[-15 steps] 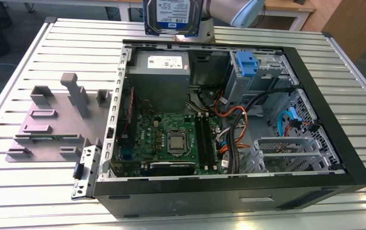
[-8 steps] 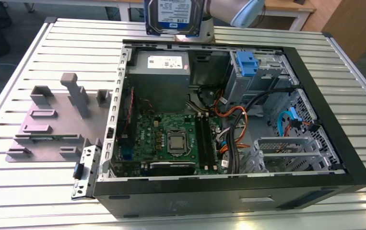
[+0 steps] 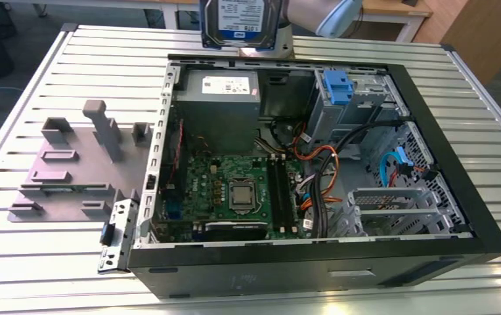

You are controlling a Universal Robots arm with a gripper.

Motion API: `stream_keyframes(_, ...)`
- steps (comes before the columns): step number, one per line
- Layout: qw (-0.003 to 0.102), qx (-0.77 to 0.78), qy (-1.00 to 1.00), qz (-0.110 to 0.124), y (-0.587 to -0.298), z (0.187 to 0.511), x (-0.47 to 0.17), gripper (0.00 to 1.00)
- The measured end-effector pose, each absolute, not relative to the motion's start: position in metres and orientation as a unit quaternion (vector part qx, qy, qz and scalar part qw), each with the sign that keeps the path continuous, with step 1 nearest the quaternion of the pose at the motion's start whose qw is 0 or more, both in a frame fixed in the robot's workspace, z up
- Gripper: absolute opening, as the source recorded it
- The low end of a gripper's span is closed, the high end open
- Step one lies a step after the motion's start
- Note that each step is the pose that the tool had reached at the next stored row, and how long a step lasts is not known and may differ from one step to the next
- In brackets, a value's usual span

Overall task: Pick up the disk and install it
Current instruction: 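Pick up the disk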

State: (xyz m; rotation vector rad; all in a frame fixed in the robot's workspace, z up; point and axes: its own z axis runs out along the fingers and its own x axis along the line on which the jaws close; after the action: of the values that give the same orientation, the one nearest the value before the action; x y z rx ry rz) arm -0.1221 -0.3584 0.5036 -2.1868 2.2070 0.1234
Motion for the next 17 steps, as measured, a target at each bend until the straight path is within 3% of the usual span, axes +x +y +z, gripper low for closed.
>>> stream_keyframes(17, 0.016, -0.703, 0.710, 0.040, -0.3584, 0.5036, -0.1163, 0.37)
